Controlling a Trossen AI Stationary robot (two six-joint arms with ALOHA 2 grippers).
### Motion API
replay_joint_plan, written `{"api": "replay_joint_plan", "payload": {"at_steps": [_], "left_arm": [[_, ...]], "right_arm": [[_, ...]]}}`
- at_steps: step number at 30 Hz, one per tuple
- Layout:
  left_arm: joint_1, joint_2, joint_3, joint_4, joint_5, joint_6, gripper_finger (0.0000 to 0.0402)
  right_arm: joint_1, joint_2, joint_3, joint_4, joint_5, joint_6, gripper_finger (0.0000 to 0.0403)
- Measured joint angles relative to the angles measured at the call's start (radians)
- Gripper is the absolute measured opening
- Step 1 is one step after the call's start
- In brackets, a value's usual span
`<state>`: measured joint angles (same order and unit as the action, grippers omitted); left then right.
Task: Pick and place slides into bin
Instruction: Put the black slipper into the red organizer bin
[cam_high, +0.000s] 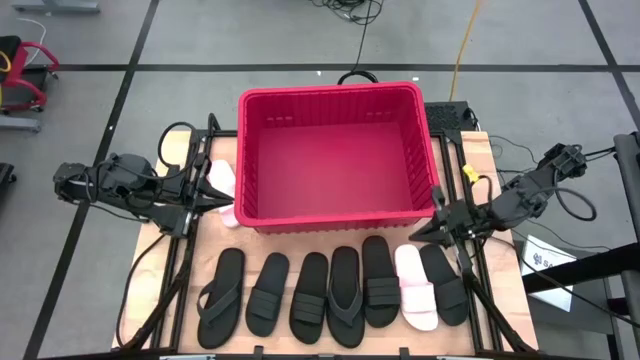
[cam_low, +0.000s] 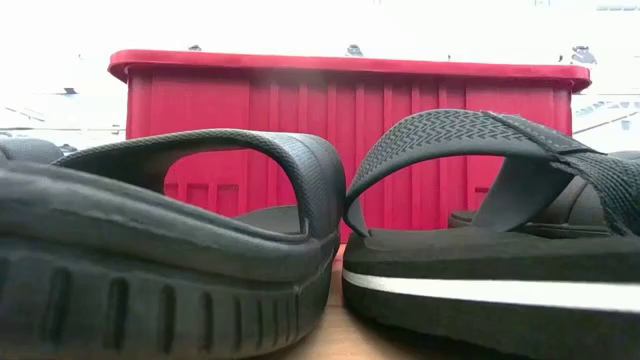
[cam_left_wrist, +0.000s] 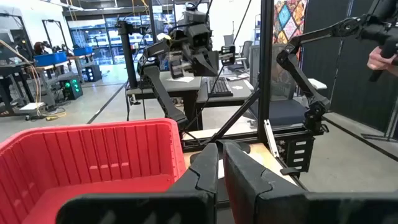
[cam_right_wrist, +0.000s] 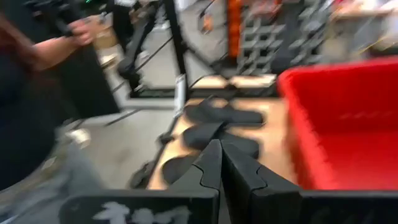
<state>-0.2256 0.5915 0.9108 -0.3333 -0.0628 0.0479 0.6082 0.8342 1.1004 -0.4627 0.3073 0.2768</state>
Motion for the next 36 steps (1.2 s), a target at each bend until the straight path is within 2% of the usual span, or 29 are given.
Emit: {"api": "replay_joint_plan", "payload": {"at_steps": [14, 19, 26, 36], "left_arm": [[0.001, 0.006, 0.000, -0.008, -0.033, 0.060, 0.0026], [0.001, 0.006, 0.000, -0.008, -0.044, 0.078, 0.0026], [0.001, 0.006, 0.000, -0.008, -0.044, 0.077, 0.0026], [0.001, 0.006, -0.001, -0.007, -0.044, 0.075, 0.0026]], "right_arm": [[-0.008, 0.018, 0.000, -0.325, -0.276, 0.431, 0.0000], [-0.008, 0.045, 0.000, -0.407, -0.335, 0.444, 0.0000], [-0.007, 0.090, 0.000, -0.544, -0.471, 0.473, 0.0000], [-0.007, 0.172, 0.000, -0.603, -0.604, 0.463, 0.0000]]}}
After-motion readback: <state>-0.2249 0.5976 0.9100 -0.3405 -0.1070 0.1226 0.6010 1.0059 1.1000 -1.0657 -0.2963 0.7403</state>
